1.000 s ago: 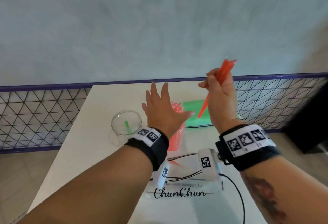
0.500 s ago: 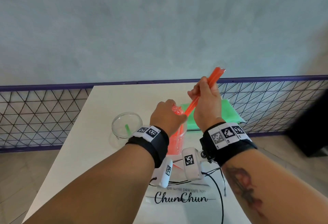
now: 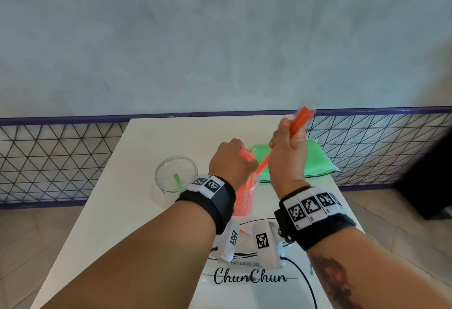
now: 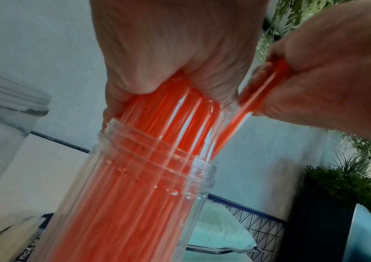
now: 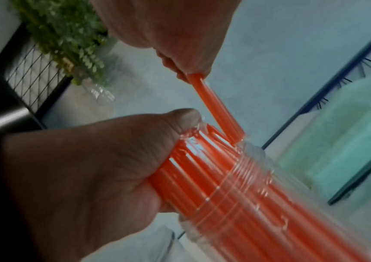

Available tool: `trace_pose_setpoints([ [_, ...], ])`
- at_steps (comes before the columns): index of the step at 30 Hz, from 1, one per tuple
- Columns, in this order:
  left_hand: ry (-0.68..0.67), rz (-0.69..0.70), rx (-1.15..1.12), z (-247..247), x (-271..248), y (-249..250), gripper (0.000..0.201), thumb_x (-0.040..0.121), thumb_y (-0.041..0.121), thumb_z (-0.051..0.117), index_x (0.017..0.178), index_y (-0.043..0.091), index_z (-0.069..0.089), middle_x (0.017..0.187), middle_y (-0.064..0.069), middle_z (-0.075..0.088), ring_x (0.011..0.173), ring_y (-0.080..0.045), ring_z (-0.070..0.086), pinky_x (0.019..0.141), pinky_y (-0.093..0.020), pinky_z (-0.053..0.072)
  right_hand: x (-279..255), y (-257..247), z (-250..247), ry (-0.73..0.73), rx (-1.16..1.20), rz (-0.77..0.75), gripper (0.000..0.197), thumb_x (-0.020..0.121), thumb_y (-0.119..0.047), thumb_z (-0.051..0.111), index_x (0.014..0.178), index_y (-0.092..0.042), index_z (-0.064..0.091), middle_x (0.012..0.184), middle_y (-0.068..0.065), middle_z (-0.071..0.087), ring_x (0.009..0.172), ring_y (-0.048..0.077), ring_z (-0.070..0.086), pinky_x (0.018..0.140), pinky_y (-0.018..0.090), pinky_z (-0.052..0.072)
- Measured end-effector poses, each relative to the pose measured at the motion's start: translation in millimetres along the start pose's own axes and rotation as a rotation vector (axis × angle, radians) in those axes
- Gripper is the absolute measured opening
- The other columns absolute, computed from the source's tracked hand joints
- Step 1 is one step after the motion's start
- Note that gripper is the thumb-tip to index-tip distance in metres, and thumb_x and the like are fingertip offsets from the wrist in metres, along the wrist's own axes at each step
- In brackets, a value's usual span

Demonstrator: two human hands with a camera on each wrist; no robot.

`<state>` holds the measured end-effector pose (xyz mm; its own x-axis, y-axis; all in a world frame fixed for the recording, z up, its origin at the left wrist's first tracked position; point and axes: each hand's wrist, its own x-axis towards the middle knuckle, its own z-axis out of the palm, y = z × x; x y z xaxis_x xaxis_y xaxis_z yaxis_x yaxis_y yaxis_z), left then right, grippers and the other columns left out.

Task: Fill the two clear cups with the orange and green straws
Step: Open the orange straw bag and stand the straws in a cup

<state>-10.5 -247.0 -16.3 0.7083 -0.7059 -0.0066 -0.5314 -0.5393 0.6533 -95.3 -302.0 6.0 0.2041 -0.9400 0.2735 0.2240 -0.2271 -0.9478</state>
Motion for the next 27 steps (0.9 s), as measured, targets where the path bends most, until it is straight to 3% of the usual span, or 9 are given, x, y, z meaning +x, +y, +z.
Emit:
trace_pose_setpoints([
  [4, -0.017, -0.011, 0.001, 1, 1, 0, 0.035, 0.078, 0.032, 0.063, 0.111, 0.024, 0.055, 0.108, 0.0, 0.052, 0.089, -0.022, 0.059, 0.071, -0.029, 0.043, -12, -1, -5, 0.061, 0.104, 0.009, 0.026, 0.103, -0.025, 0.043, 0.078, -0.024, 0.047, 0.066, -0.003, 0.039, 0.063, 0.014, 0.038, 0.063, 0.029, 0.039],
  [9, -0.01, 0.001, 0.006, 0, 1, 0, 0.04, 0.081, 0.034, 0.065, 0.118, 0.023, 0.055, 0.113, 0.0, 0.053, 0.089, -0.019, 0.055, 0.073, -0.029, 0.044, -10, -4, 2, -0.017, 0.149, 0.02, 0.027, 0.104, -0.019, 0.041, 0.089, -0.029, 0.061, 0.064, -0.005, 0.034, 0.059, 0.01, 0.034, 0.061, 0.027, 0.036],
  [14, -0.036, 0.027, -0.009, -3, -2, -2, 0.045, 0.081, 0.035, 0.064, 0.124, 0.024, 0.054, 0.12, -0.001, 0.054, 0.098, -0.023, 0.06, 0.075, -0.029, 0.043, 1, 10, -3, -0.023, 0.18, 0.09, 0.016, 0.104, -0.024, 0.042, 0.096, -0.025, 0.056, 0.059, -0.008, 0.037, 0.056, 0.009, 0.038, 0.067, 0.032, 0.04],
  [16, -0.04, 0.03, -0.015, -4, -2, -2, 0.045, 0.082, 0.036, 0.064, 0.123, 0.023, 0.054, 0.119, -0.002, 0.054, 0.098, -0.023, 0.06, 0.075, -0.029, 0.043, 5, 15, -2, -0.084, 0.103, 0.079, 0.025, 0.103, -0.026, 0.043, 0.086, -0.035, 0.058, 0.061, -0.009, 0.041, 0.057, 0.008, 0.044, 0.072, 0.036, 0.046],
  [18, -0.049, 0.036, -0.032, -6, -2, 1, 0.04, 0.083, 0.038, 0.062, 0.119, 0.022, 0.056, 0.114, -0.001, 0.056, 0.097, -0.024, 0.062, 0.077, -0.03, 0.047, 5, 18, 3, -0.163, -0.016, 0.053, 0.021, 0.103, -0.028, 0.043, 0.087, -0.032, 0.057, 0.067, -0.009, 0.048, 0.063, 0.007, 0.054, 0.079, 0.036, 0.052],
  [20, -0.051, 0.046, -0.046, -6, -2, -1, 0.034, 0.084, 0.04, 0.056, 0.113, 0.023, 0.059, 0.112, 0.0, 0.061, 0.092, -0.024, 0.064, 0.077, -0.032, 0.052, 2, 27, 9, -0.234, -0.148, 0.051, 0.015, 0.103, -0.027, 0.044, 0.101, -0.022, 0.057, 0.08, -0.006, 0.056, 0.076, 0.008, 0.058, 0.079, 0.03, 0.051],
  [23, -0.038, 0.051, -0.111, -7, -6, -5, 0.044, 0.086, 0.047, 0.053, 0.126, 0.03, 0.058, 0.121, 0.004, 0.06, 0.101, -0.021, 0.065, 0.084, -0.034, 0.054, -11, 49, 7, -0.306, -0.182, 0.129, 0.015, 0.103, -0.03, 0.043, 0.103, -0.024, 0.056, 0.102, 0.009, 0.055, 0.087, 0.016, 0.055, 0.078, 0.034, 0.048],
  [25, -0.027, 0.057, -0.135, -8, -8, -7, 0.029, 0.084, 0.048, 0.053, 0.104, 0.031, 0.064, 0.105, 0.004, 0.067, 0.084, -0.018, 0.068, 0.072, -0.033, 0.057, -16, 54, 3, -0.377, -0.199, 0.139, 0.012, 0.101, -0.032, 0.044, 0.095, -0.032, 0.055, 0.109, 0.015, 0.053, 0.095, 0.023, 0.056, 0.083, 0.036, 0.048],
  [27, -0.047, 0.059, -0.141, -9, -10, -7, 0.018, 0.08, 0.04, 0.057, 0.08, 0.023, 0.06, 0.079, 0.0, 0.068, 0.064, -0.018, 0.064, 0.056, -0.031, 0.053, -13, 43, -3, -0.438, -0.314, 0.042, 0.016, 0.095, -0.04, 0.05, 0.108, -0.031, 0.053, 0.119, 0.009, 0.05, 0.111, 0.023, 0.053, 0.094, 0.03, 0.046],
])
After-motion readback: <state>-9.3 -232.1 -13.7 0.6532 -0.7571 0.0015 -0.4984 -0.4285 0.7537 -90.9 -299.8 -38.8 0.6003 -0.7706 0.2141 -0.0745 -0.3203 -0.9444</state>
